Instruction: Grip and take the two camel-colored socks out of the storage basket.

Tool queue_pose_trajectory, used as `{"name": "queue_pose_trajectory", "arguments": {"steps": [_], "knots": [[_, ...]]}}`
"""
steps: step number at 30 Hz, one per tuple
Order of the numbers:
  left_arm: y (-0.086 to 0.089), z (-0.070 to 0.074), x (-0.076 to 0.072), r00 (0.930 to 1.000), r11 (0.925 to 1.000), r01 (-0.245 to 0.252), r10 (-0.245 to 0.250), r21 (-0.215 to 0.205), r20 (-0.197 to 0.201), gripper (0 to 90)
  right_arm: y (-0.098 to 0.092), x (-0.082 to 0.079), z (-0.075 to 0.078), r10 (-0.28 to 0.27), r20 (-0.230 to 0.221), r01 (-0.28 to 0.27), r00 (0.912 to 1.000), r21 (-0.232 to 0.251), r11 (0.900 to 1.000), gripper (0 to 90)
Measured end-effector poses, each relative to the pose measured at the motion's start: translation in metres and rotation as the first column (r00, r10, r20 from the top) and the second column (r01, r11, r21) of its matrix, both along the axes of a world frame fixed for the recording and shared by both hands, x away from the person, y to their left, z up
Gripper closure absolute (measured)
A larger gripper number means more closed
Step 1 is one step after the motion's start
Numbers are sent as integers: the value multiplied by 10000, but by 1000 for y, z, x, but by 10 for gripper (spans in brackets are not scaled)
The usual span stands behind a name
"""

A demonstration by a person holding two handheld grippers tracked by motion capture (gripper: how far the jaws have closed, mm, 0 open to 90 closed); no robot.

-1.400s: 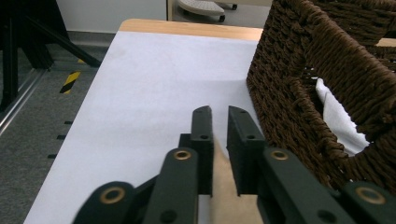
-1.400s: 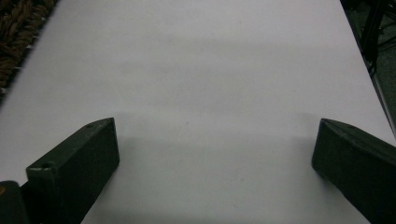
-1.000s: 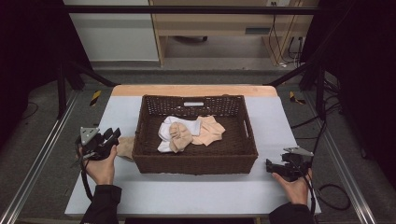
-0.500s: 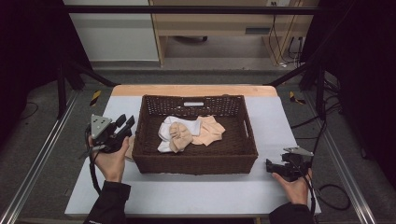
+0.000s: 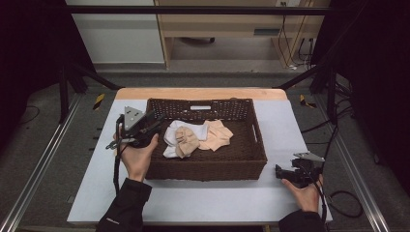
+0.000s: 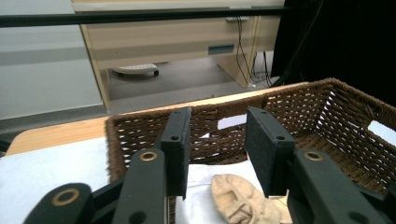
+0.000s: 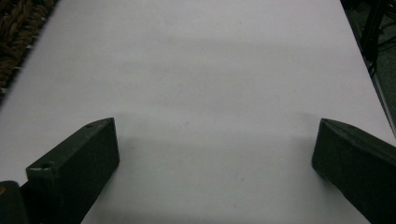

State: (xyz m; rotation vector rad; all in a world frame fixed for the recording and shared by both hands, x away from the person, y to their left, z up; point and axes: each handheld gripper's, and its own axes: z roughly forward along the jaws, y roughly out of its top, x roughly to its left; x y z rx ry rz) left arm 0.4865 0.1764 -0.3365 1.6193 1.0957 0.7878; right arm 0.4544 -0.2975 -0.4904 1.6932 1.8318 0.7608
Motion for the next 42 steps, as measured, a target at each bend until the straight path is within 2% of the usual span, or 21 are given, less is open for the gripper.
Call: {"name": "queue_pose_trajectory", "arguments": {"steps": [4, 14, 19, 22, 24, 25, 27, 29, 30, 33, 36, 39, 42], "knots": [[-12, -4, 12, 9994, 9993, 166, -156, 327, -304, 574, 0, 0, 0, 4, -3, -4, 10000, -1, 10000, 10], [-30, -10, 38, 9966, 9979, 411, -374, 497, -740, 504, 0, 0, 0, 1, -1, -1, 10000, 4, 10000, 10], [-40, -25, 54, 9926, 9946, 497, -391, 907, -1150, 476, 0, 0, 0, 3, -2, -3, 10000, 2, 10000, 10], [-42, -31, 59, 9902, 9920, 535, -378, 1148, -1342, 473, 0, 0, 0, 9, -3, -9, 10000, -1, 10000, 9], [-46, -41, 66, 9854, 9895, 554, -327, 1334, -1668, 466, 0, 0, 0, 7, -7, -7, 10000, 10, 10000, 9], [-46, -41, 66, 9854, 9895, 554, -327, 1334, -1668, 466, 0, 0, 0, 7, -7, -7, 10000, 10, 10000, 9], [-47, -47, 70, 9810, 9878, 557, -270, 1454, -1922, 464, 0, 0, 0, 11, -5, -11, 10000, 5, 10000, 10], [-48, -57, 75, 9738, 9860, 564, -197, 1566, -2264, 455, 0, 0, 0, 15, -11, -15, 10000, 10, 10000, 9], [-48, -57, 75, 9738, 9860, 564, -197, 1566, -2264, 451, 0, 0, 0, 15, -11, -15, 10000, 10, 10000, 9], [-48, -65, 78, 9623, 9852, 608, -153, 1600, -2714, 443, 0, 0, 0, 14, -10, -14, 10000, 12, 10000, 9], [-46, -66, 80, 9594, 9846, 592, -105, 1648, -2818, 418, 0, 0, 0, 11, -5, -11, 10000, 6, 10000, 9], [-45, -72, 83, 9460, 9819, 639, -28, 1782, -3242, 399, 0, 0, 0, 9, -1, -9, 10000, 6, 10000, 9], [-45, -75, 84, 9381, 9790, 679, 30, 1923, -3463, 370, 0, 0, 0, 3, -2, -3, 10000, 5, 10000, 9]]}}
